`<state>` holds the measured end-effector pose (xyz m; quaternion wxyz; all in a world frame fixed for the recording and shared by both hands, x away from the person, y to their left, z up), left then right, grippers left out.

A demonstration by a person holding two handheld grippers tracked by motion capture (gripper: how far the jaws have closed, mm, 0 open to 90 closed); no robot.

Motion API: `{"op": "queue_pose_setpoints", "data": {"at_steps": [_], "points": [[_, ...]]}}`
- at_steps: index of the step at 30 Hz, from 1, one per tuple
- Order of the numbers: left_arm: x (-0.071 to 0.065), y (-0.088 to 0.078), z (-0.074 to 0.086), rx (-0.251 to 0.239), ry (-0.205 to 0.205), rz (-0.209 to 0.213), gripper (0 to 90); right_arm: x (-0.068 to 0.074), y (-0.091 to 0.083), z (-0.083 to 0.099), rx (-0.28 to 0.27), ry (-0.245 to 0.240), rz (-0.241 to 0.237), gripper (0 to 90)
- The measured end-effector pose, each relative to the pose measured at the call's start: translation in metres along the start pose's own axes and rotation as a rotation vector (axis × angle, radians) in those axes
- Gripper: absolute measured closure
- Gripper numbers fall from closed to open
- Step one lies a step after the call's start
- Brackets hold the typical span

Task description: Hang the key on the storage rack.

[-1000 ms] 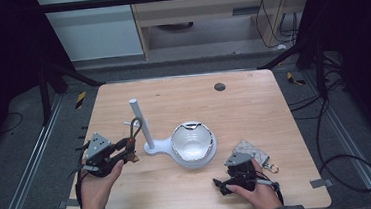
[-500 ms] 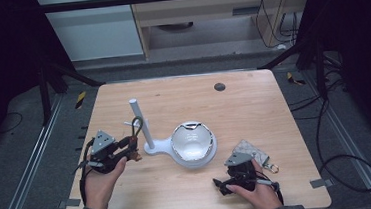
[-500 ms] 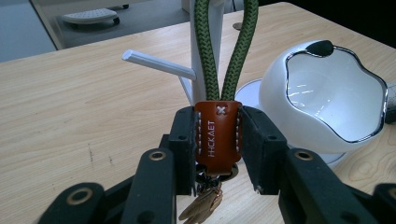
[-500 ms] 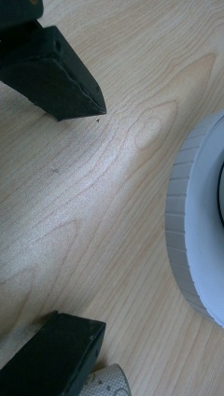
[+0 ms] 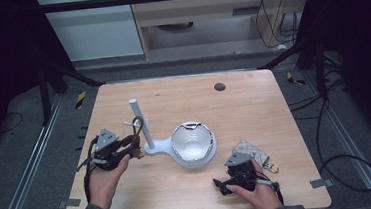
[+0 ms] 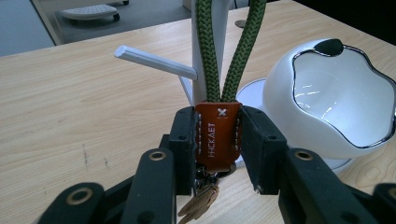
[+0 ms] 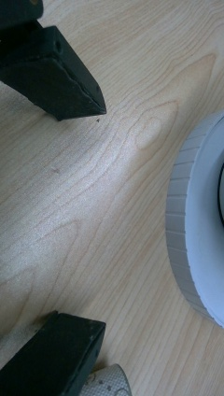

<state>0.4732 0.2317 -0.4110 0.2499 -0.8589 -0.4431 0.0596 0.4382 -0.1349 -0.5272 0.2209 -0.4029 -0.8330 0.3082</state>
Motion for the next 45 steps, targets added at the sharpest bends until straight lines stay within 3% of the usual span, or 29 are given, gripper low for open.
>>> {"op": "queue_pose_setpoints", "data": {"at_steps": [4,6,12,14,17,25,27,31,34,40,45], "points": [[0.000,0.004,0.000,-0.004,-0.027,0.003,63.9,0.000,0.000,0.000,0.000,0.000,0.000,0.4],[0.000,0.004,0.000,-0.012,-0.038,-0.010,53.2,0.000,0.000,0.000,0.001,0.000,0.002,0.4],[0.002,0.008,0.011,0.002,-0.052,0.009,29.5,0.000,-0.001,0.001,0.000,-0.002,0.005,0.4],[0.002,0.010,0.018,0.023,-0.053,0.027,23.9,0.000,-0.001,0.001,0.000,-0.002,0.005,0.4],[0.004,0.016,0.037,0.053,-0.043,0.018,17.0,0.000,-0.001,0.001,0.000,-0.002,0.005,0.4],[0.020,0.022,0.071,0.109,-0.032,-0.015,8.8,0.001,-0.001,0.001,0.000,0.000,0.006,0.3],[0.023,0.024,0.078,0.139,-0.013,-0.014,7.0,0.002,-0.003,0.000,0.015,-0.011,-0.001,6.1],[0.029,0.029,0.088,0.189,-0.023,-0.023,6.8,0.004,-0.013,-0.007,0.020,-0.045,0.012,5.1],[0.029,0.030,0.089,0.196,-0.009,-0.028,6.8,0.003,-0.028,-0.019,0.030,-0.077,0.034,5.5],[0.028,0.034,0.093,0.229,0.006,-0.027,5.6,-0.013,-0.059,-0.042,0.041,-0.094,0.073,5.9],[0.029,0.040,0.099,0.261,0.009,-0.029,4.6,-0.038,-0.076,-0.044,0.102,-0.044,0.101,7.3]]}}
Point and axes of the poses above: each handheld gripper's, and its own axes: y roughly forward along the jaws, z roughly out of its underside, x roughly to its left, the point moved 2 cm from there along y, roughly forward along the jaws, and after that the axes turned 10 degrees about y, right-handed, at the moved point
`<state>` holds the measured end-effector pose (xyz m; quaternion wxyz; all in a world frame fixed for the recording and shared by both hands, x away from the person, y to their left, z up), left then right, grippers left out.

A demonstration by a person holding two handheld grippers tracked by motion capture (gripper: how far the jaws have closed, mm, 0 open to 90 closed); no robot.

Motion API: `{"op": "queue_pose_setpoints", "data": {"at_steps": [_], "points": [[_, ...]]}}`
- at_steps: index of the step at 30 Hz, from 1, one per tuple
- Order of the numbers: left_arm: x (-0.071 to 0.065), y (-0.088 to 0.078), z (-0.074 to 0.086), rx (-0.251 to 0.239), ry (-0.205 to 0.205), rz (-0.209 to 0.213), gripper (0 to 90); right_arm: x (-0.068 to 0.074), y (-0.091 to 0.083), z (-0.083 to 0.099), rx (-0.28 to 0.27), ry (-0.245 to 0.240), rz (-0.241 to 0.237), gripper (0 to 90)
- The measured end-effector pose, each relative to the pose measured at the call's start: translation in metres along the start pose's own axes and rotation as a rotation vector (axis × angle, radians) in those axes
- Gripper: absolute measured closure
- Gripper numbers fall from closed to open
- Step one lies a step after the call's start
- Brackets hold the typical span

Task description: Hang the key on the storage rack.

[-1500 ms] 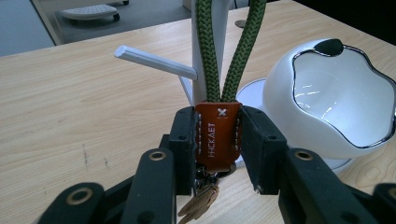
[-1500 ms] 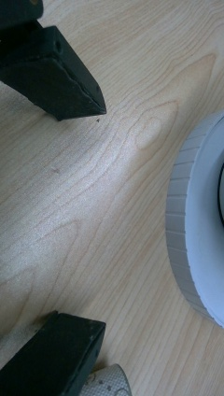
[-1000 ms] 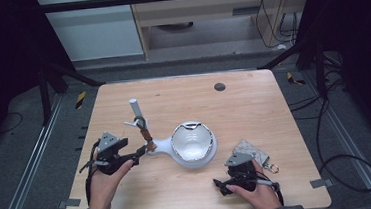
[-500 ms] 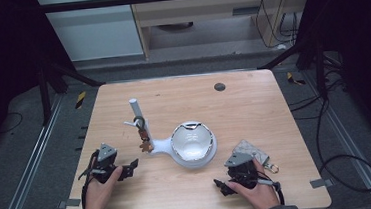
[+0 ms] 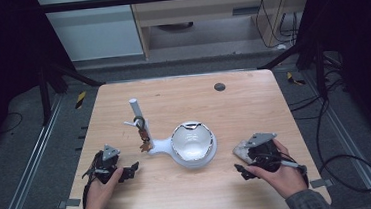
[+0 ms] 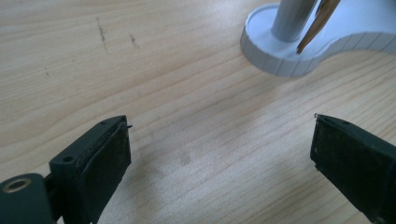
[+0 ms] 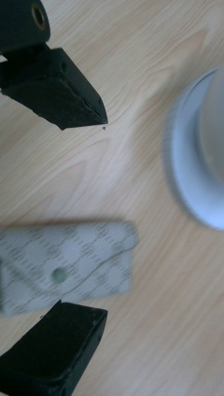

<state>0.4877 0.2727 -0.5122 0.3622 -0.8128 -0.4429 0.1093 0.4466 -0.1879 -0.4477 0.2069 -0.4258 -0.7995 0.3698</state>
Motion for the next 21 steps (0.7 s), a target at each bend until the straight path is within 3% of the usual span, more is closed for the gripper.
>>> {"op": "queue_pose_setpoints", "data": {"at_steps": [4,9,21], "points": [[0.000,0.007,0.004,0.039,0.000,0.003,4.6,-0.019,-0.003,0.006,0.072,0.032,0.017,9.5],[0.000,0.008,0.006,0.017,0.012,0.007,1.2,-0.034,-0.004,0.012,0.133,0.074,0.016,9.4],[-0.001,0.008,0.006,0.021,0.013,0.007,0.3,-0.048,0.004,0.016,0.239,0.098,-0.012,8.4]]}}
Point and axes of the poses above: each handheld gripper's, and its own axes: y roughly forward along the jaws, z roughly out of its underside, x roughly to its left, the point moved 2 cm from there along y, roughly forward along the jaws, and after that the axes turned 10 degrees about y, right-handed, at the moved point
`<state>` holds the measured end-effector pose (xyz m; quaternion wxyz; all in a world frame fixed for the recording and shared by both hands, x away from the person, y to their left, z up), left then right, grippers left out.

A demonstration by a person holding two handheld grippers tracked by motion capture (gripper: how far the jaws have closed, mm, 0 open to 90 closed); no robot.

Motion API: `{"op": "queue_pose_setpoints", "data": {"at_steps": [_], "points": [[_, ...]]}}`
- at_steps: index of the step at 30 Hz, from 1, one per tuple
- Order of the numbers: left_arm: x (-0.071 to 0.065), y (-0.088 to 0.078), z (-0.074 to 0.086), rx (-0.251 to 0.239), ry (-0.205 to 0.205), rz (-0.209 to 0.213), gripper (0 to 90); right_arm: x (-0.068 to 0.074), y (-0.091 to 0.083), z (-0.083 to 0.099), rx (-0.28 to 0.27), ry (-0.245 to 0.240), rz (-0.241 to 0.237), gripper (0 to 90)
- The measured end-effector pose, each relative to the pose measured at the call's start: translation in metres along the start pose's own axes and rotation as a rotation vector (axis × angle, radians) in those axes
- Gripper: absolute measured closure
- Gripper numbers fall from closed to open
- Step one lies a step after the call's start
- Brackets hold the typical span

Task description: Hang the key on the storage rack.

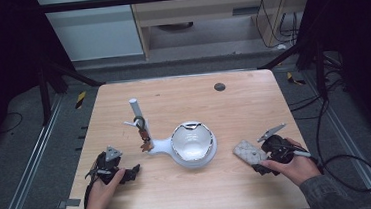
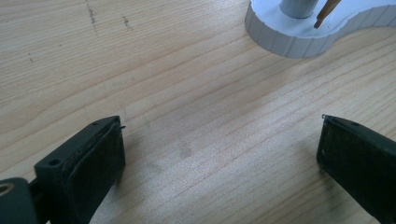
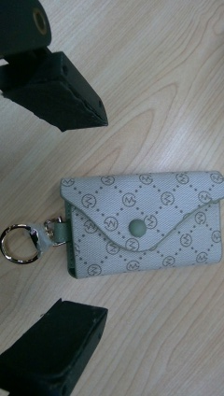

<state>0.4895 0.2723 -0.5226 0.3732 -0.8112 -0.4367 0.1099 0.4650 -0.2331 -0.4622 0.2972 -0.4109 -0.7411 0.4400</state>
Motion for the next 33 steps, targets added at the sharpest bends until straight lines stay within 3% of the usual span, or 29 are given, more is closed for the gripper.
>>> {"op": "queue_pose_setpoints", "data": {"at_steps": [16,24,33], "points": [[0.000,0.000,0.000,0.001,0.000,0.000,0.0,0.000,0.006,-0.006,0.087,-0.002,-0.017,10.3],[0.000,0.000,0.000,0.002,-0.002,0.005,0.0,-0.001,0.014,-0.011,0.128,0.011,-0.011,11.8],[0.000,0.001,-0.001,0.002,0.000,0.007,0.0,-0.002,0.026,-0.015,0.178,-0.022,0.023,15.2]]}}
Point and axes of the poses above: each handheld gripper's, and its own axes: y roughly forward along the jaws, z roughly out of its underside, x roughly to its left, the point moved 2 cm from there along y, roughly forward along the jaws, and after that the axes turned 10 degrees about y, right-handed, at the moved point
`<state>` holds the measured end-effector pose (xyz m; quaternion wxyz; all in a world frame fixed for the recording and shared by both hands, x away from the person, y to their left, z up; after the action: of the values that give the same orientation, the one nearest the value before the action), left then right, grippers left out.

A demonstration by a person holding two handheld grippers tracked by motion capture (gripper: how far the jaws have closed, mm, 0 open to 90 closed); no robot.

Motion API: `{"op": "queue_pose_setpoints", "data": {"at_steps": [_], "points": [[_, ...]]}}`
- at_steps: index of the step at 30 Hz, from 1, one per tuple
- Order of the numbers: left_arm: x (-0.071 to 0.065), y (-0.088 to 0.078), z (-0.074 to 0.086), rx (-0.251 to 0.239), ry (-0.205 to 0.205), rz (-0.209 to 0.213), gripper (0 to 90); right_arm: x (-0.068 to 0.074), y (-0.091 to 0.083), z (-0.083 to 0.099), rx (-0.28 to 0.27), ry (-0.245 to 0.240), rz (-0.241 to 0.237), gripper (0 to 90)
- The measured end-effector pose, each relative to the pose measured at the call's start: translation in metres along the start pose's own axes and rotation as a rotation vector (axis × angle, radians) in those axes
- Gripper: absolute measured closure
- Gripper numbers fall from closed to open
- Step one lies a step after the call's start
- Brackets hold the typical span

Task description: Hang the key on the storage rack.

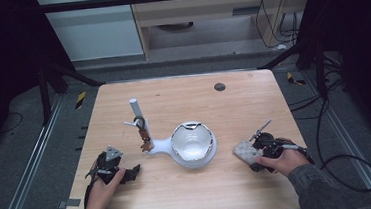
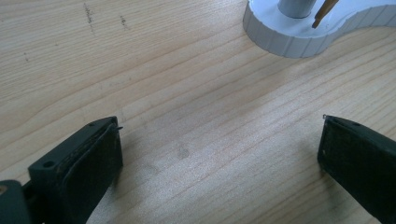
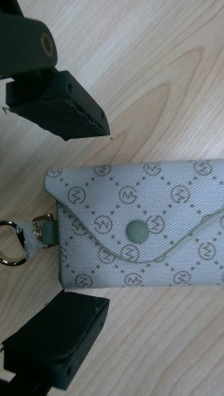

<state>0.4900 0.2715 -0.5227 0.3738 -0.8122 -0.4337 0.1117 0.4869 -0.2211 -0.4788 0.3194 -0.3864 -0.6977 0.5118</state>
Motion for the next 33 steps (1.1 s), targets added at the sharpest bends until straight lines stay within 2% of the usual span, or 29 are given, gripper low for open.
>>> {"op": "queue_pose_setpoints", "data": {"at_steps": [6,7,19,24,33], "points": [[-0.001,0.001,-0.001,-0.001,-0.002,-0.001,0.0,-0.003,0.007,0.002,0.011,-0.003,0.008,18.3],[-0.001,0.001,-0.001,-0.002,-0.002,-0.001,0.0,-0.003,0.008,0.003,0.015,0.009,0.010,18.7],[-0.001,0.001,-0.001,-0.002,0.004,0.002,0.0,-0.006,0.008,0.005,0.012,0.002,0.007,22.3],[-0.001,0.001,-0.001,-0.002,0.005,0.002,0.0,-0.006,0.010,0.004,0.019,-0.010,0.009,22.7],[-0.002,0.001,-0.001,-0.004,0.007,0.005,0.0,-0.005,0.007,0.003,0.021,-0.044,0.020,30.1]]}}
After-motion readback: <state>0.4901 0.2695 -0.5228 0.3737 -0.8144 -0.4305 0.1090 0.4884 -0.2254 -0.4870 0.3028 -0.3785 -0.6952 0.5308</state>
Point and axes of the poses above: each handheld gripper's, and its own axes: y roughly forward along the jaws, z roughly out of its underside, x roughly to its left, the point moved 2 cm from there along y, roughly forward along the jaws, and after that the axes turned 10 degrees about y, right-handed, at the moved point
